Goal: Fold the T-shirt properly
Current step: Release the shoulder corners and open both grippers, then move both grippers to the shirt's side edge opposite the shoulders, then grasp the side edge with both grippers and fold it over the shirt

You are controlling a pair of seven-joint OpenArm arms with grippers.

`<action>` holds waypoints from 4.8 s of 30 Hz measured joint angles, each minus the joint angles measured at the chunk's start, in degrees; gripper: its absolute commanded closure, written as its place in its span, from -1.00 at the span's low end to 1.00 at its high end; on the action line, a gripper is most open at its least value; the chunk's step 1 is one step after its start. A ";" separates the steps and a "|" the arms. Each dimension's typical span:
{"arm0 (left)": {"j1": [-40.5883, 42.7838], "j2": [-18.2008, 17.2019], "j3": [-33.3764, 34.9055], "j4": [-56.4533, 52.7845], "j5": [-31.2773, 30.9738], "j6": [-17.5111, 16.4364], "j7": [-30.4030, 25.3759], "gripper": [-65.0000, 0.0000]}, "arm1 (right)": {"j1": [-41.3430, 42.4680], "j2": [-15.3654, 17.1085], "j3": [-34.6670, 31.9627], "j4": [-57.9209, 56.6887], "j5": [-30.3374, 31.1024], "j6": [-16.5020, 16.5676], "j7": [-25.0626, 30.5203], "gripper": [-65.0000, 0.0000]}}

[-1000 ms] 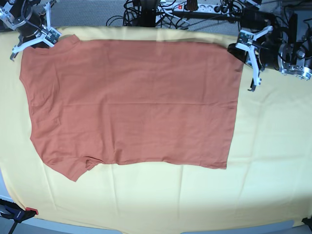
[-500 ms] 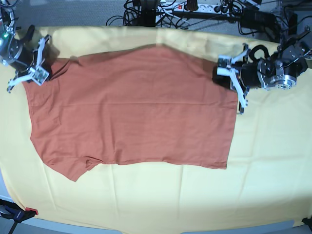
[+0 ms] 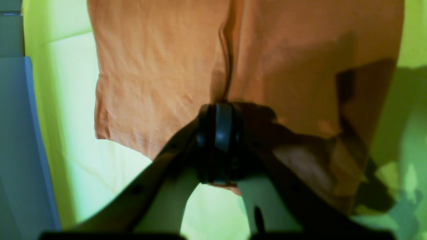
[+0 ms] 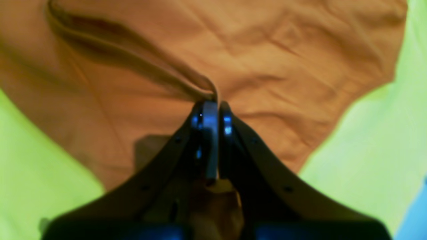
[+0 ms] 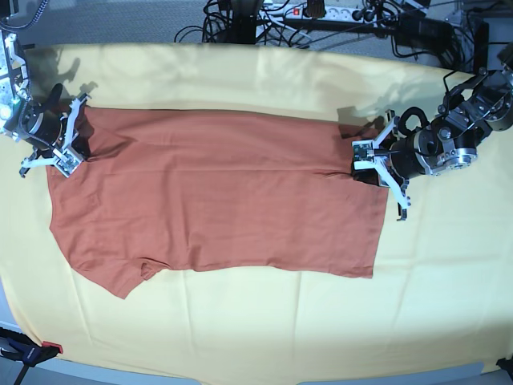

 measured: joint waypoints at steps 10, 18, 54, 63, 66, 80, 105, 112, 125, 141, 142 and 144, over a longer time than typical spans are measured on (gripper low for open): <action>0.00 0.02 0.00 0.00 -0.24 2.03 1.27 1.00 | 0.83 -1.60 -0.22 -0.13 -3.43 -5.27 -0.15 1.00; 0.00 0.00 0.00 0.00 -1.07 2.14 2.19 1.00 | 0.92 -2.67 -0.22 -0.13 -3.63 -4.50 -0.72 1.00; -7.69 21.20 -39.80 -47.95 -50.64 -6.54 15.10 -0.24 | 1.16 -2.32 0.35 4.28 -7.52 -10.58 -3.72 -0.05; -17.16 32.57 -40.04 -67.34 -42.01 -9.07 7.13 -0.24 | 0.98 -2.47 0.28 4.28 -7.48 -11.37 -4.15 -0.05; -17.31 35.67 -40.04 -68.63 -39.23 -7.37 5.95 -0.24 | 0.98 -2.47 0.28 4.28 -7.50 -11.41 -4.37 -0.05; -16.96 38.58 -40.09 -70.84 -39.50 -8.87 5.38 1.00 | 1.77 -2.56 0.28 4.28 -7.52 -15.06 -0.35 -0.05; -16.68 38.07 -40.09 -70.88 -42.49 -9.29 7.26 1.00 | 50.53 -15.37 0.68 -58.62 5.57 -12.02 3.21 -0.05; -16.68 38.12 -40.09 -70.88 -42.42 -9.29 7.23 1.00 | 51.01 -15.50 0.68 -66.49 8.22 -9.33 7.72 -0.05; -16.68 38.10 -40.09 -70.88 -42.42 -9.29 7.26 1.00 | 50.80 -17.03 0.66 -66.73 8.04 -7.72 12.41 1.00; -16.48 38.10 -40.02 -66.82 -40.28 -16.22 10.78 1.00 | 50.82 -16.48 0.66 -66.73 5.73 6.75 14.56 1.00; -16.31 38.07 -40.02 -65.96 -40.26 -16.26 10.80 1.00 | 50.82 -16.44 0.66 -66.73 5.68 8.66 14.56 1.00; -15.93 38.10 -40.02 -63.39 -40.44 -16.41 11.04 1.00 | 50.82 -16.50 0.66 -66.73 5.68 9.51 14.56 1.00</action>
